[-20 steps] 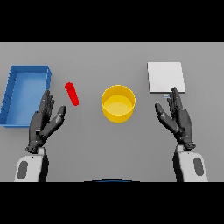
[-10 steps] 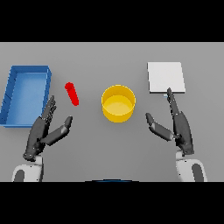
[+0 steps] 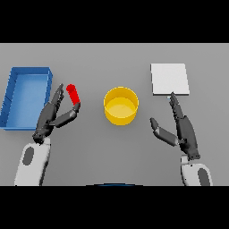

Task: Pick up the red beaker and tilt it to pour out 1 green nut into yellow bowl. Pick up the yellow bowl and place it on the metallic measuring scale.

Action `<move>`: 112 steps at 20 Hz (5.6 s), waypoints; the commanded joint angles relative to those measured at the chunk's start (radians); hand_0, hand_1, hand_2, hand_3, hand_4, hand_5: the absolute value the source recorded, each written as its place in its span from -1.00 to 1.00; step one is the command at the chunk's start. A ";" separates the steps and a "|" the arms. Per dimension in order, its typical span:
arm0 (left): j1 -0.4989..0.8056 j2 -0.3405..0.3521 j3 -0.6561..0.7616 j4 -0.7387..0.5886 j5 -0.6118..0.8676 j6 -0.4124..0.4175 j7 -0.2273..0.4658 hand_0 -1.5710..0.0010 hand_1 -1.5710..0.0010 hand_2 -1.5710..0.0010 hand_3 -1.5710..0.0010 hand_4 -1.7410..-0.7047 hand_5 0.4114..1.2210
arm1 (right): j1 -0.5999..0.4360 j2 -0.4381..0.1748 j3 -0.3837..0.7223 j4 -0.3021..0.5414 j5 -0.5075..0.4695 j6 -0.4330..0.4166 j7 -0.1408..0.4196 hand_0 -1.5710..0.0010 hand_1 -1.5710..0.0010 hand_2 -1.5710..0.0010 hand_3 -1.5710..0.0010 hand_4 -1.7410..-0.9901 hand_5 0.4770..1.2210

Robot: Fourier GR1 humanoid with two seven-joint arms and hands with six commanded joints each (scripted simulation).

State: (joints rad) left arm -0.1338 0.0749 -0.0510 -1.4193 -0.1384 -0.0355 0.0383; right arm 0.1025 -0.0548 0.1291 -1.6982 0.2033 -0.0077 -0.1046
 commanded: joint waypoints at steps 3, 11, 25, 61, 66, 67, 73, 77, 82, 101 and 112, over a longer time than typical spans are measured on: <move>-0.068 0.002 0.016 0.095 -0.001 -0.006 -0.054 1.00 1.00 1.00 1.00 0.07 -0.43 | -0.013 -0.012 -0.012 0.002 0.001 -0.004 -0.002 1.00 1.00 1.00 1.00 0.38 -0.60; -0.222 -0.008 0.032 0.277 -0.046 0.032 -0.061 1.00 1.00 1.00 1.00 0.05 -0.36 | 0.002 0.001 -0.004 -0.020 -0.005 -0.003 0.016 1.00 1.00 1.00 1.00 0.35 -0.57; -0.364 -0.081 0.126 0.540 -0.031 0.159 -0.240 0.04 0.00 -0.08 -0.13 -0.57 0.45 | 0.017 -0.010 -0.015 -0.044 -0.019 0.001 0.031 1.00 1.00 1.00 1.00 0.34 -0.54; -0.612 0.203 -0.344 0.344 -0.390 -0.056 0.045 -1.00 -1.00 -1.00 -1.00 -1.00 0.85 | 0.018 -0.009 0.007 -0.035 0.022 -0.003 0.013 1.00 1.00 1.00 1.00 0.49 -0.48; -0.725 0.229 -0.513 0.394 -0.558 -0.150 0.104 -1.00 -1.00 -1.00 -1.00 -0.90 0.95 | 0.011 -0.004 0.004 -0.035 0.024 -0.011 0.021 1.00 1.00 1.00 1.00 0.46 -0.47; -0.741 0.225 -0.543 0.404 -0.589 -0.174 0.110 -1.00 -1.00 -1.00 -0.90 -0.92 0.96 | 0.018 -0.003 0.001 -0.038 0.016 -0.009 0.017 1.00 1.00 1.00 1.00 0.47 -0.47; -0.870 0.232 -0.684 0.482 -0.740 -0.284 0.027 -1.00 -1.00 -1.00 -0.65 -0.96 0.99 | 0.030 0.016 -0.008 -0.033 -0.026 0.004 0.034 1.00 1.00 1.00 1.00 0.42 -0.56; -0.930 0.218 -0.762 0.523 -0.814 -0.304 -0.054 -1.00 -1.00 -1.00 -0.86 -0.97 1.00 | 0.035 0.014 -0.005 -0.041 0.000 -0.015 0.016 1.00 1.00 1.00 1.00 0.39 -0.64; -1.009 0.213 -0.873 0.562 -0.922 -0.317 -0.117 -1.00 -1.00 -1.00 -0.95 -0.99 1.00 | 0.025 0.024 -0.004 -0.030 0.014 -0.034 0.010 1.00 1.00 1.00 1.00 0.48 -0.74; -1.319 0.215 -1.115 0.656 -1.224 -0.273 -0.296 -1.00 -1.00 -1.00 -1.00 -0.98 1.00 | 0.027 0.026 -0.006 -0.041 0.017 -0.043 -0.002 1.00 1.00 1.00 1.00 0.60 -0.76; -1.517 0.396 -0.524 1.016 -0.838 -0.309 -0.109 -1.00 -1.00 -1.00 -0.92 -0.99 1.00 | -0.009 0.023 0.004 -0.016 0.003 -0.017 -0.015 1.00 1.00 1.00 1.00 0.69 -0.73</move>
State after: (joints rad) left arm -1.6502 0.4730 -0.5751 -0.4023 -0.9771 -0.3462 -0.0686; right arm 0.0936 -0.0320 0.1326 -1.7142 0.2066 -0.0248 -0.1202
